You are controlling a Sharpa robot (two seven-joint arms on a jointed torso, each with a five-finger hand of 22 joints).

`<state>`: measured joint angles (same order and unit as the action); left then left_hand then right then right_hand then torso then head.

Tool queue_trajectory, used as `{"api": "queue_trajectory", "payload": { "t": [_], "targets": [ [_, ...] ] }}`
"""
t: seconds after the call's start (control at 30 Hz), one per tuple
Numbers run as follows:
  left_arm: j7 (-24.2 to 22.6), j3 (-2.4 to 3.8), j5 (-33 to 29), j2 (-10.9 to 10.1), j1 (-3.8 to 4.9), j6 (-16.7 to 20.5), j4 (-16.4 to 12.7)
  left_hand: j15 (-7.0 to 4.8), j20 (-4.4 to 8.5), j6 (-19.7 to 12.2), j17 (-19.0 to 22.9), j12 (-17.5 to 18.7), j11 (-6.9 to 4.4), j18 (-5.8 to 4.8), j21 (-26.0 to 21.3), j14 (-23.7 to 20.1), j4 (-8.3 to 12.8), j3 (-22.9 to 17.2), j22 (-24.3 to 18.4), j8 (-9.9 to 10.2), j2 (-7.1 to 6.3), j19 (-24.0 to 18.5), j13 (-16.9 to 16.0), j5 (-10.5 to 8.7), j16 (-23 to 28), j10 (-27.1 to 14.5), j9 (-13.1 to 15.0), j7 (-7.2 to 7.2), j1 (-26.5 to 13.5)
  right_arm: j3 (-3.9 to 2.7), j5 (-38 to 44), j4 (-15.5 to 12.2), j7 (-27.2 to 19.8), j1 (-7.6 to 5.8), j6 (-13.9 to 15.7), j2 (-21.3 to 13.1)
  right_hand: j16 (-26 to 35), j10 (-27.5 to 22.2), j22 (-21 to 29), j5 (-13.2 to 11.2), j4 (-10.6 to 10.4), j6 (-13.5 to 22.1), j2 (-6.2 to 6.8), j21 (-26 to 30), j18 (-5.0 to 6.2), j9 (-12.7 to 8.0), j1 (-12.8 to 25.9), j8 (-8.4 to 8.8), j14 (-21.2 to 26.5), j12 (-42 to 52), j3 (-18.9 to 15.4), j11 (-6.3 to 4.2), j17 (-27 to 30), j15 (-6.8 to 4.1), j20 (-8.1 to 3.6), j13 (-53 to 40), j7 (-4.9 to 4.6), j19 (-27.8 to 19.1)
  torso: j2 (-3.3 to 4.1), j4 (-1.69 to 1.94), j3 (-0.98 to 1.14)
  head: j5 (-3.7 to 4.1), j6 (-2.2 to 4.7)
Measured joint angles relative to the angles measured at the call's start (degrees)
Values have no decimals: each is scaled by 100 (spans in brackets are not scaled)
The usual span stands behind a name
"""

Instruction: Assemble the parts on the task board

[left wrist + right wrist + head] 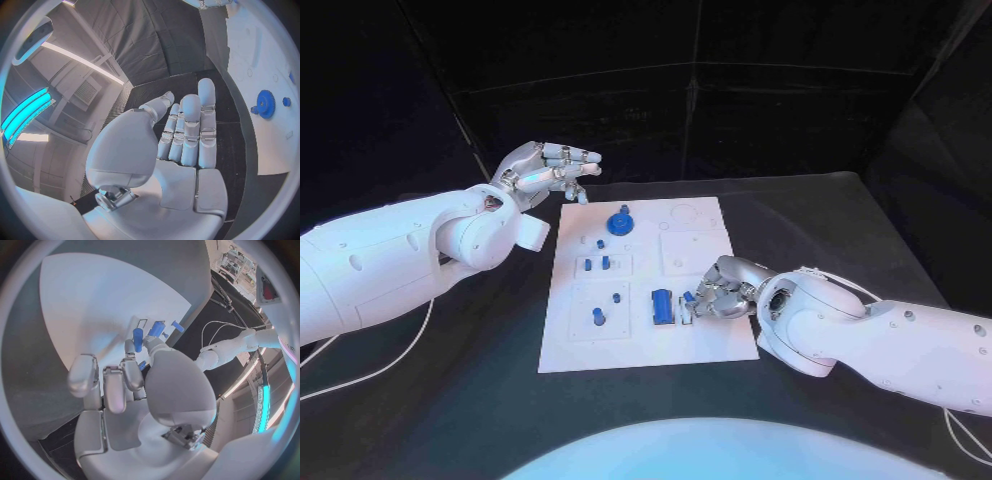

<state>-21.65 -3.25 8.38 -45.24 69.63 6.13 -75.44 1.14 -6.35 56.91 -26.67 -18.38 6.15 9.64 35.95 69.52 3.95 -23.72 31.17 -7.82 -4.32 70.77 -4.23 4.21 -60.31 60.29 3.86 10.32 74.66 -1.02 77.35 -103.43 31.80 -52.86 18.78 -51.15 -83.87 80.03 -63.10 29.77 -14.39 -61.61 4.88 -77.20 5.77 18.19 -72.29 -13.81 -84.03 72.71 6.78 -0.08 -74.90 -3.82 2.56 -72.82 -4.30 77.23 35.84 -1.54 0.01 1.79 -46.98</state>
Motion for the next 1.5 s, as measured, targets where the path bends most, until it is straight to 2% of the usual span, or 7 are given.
{"api": "queue_trajectory", "payload": {
  "t": [0.4,0.73,0.8,0.93,1.0,1.1,1.5],
  "targets": [
    [0,0,0,-1,0,0,-5,0,0,0,-1,0,0,0,0,0,0,0,0,0,0,0,0,0,0,0,0,0,0,0,-60,124,99,0,-193,157,0,0,-5,34,-61,-71,-35,0,0,53,86,1,0,0,-86,-1,0,1,0,-4,36,0,1,-7,4,-31,-25],
    [0,0,0,3,0,-1,-3,0,0,0,-1,0,0,0,0,0,0,0,0,0,0,0,0,0,0,0,0,0,0,0,-24,135,136,0,-289,178,0,22,-4,32,-132,-96,-6,0,0,106,159,-33,0,0,-251,-23,0,1,0,-3,30,0,-1,-10,7,-38,-37],
    [0,0,0,4,0,-1,-1,0,0,0,-1,0,0,0,0,0,0,0,0,0,0,0,0,0,0,0,0,0,0,0,-11,140,142,0,-295,181,0,22,11,-202,-166,-96,12,0,0,130,289,-48,0,0,-380,-23,0,1,0,-3,29,-1,-2,-10,7,-38,-37],
    [0,0,0,6,0,-1,0,0,0,0,13,-27,0,0,-22,0,0,0,-5,0,0,0,0,0,0,0,0,0,0,0,17,143,148,0,-293,186,0,22,53,-1097,-208,-96,-10,0,0,172,493,-61,0,0,-667,-23,0,1,0,4,29,-1,-2,-10,7,-29,-37],
    [0,0,0,7,0,-1,1,0,0,0,13,-27,0,0,-22,0,0,0,-5,0,0,0,0,0,0,0,0,0,0,0,28,143,149,0,-290,188,0,22,58,-1376,-215,-95,-18,0,0,191,575,-61,0,0,-789,-23,0,1,0,4,29,-1,-2,-10,7,-26,-37],
    [0,0,0,7,0,-2,3,0,0,0,13,-27,0,0,-22,0,0,0,-5,0,0,0,0,0,0,0,0,0,0,0,40,143,150,0,-284,191,0,22,65,-1509,-220,-95,-58,0,0,211,614,-61,0,0,-905,-23,0,1,0,4,29,-1,-2,-10,5,-24,-33],
    [1,0,0,8,0,-4,7,0,0,0,13,-27,0,0,-22,0,0,0,-5,0,0,0,0,0,0,0,0,0,0,0,71,63,141,0,-247,146,0,22,30,-1590,-231,-95,-165,0,0,279,844,-106,0,0,-1169,-23,0,2,0,-26,29,-1,-2,-10,7,-19,-34]
  ]
}}
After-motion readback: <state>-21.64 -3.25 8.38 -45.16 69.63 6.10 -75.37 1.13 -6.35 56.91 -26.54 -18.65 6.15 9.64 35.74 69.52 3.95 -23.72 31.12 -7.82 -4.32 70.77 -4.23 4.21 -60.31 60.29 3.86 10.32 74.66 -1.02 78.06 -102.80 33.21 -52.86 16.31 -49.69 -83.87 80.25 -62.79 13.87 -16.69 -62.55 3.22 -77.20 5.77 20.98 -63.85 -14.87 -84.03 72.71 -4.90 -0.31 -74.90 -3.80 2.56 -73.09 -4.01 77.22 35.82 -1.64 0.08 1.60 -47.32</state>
